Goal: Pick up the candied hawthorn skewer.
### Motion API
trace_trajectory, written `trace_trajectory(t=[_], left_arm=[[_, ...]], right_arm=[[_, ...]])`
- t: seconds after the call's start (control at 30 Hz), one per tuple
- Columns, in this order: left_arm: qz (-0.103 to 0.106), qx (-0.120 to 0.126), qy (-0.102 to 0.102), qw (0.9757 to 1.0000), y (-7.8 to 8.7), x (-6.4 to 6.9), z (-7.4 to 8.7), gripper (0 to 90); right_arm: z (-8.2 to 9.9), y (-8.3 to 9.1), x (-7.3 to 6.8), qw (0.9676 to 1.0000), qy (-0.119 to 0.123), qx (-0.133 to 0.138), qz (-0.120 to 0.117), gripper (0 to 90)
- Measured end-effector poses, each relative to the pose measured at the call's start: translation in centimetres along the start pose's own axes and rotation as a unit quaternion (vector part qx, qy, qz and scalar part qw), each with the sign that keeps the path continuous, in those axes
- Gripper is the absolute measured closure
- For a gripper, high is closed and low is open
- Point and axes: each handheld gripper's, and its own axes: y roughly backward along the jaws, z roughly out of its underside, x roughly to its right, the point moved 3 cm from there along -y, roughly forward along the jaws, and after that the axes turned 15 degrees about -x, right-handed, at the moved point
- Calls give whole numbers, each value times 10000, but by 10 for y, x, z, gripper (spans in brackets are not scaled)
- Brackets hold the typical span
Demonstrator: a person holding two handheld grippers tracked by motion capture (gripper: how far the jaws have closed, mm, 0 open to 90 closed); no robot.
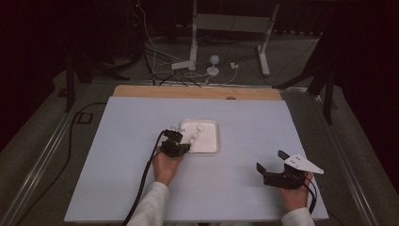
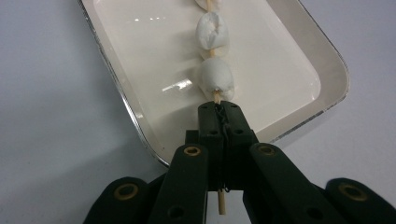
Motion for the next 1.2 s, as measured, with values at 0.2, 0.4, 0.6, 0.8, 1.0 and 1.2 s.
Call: trace_trajectory(t=[0.2,0.4,0.6,0.8,1.0,1.2], left_arm=[[104,222,-55,9997,14,0,1,900],[130,385,-91,9991,26,-3,5,900],[241,514,-10,9984,31,-8,11,900],[337,695,-6,9970,42,-12,17,900],[392,893,-110,9952,55,-14,23,900],[331,980,-271,9943,66,-15,29,900]], right_arm=[[0,0,0,10000,-8,-3,-16,4],[0,0,0,10000,-19,-10,-24,4],[-1,-2,-1,10000,-43,-5,-71,4],[-2,-1,-3,9998,-117,30,-151,4],[-1,0,-2,9998,-116,40,-126,4],[-1,-1,-2,9996,-176,47,-207,4]])
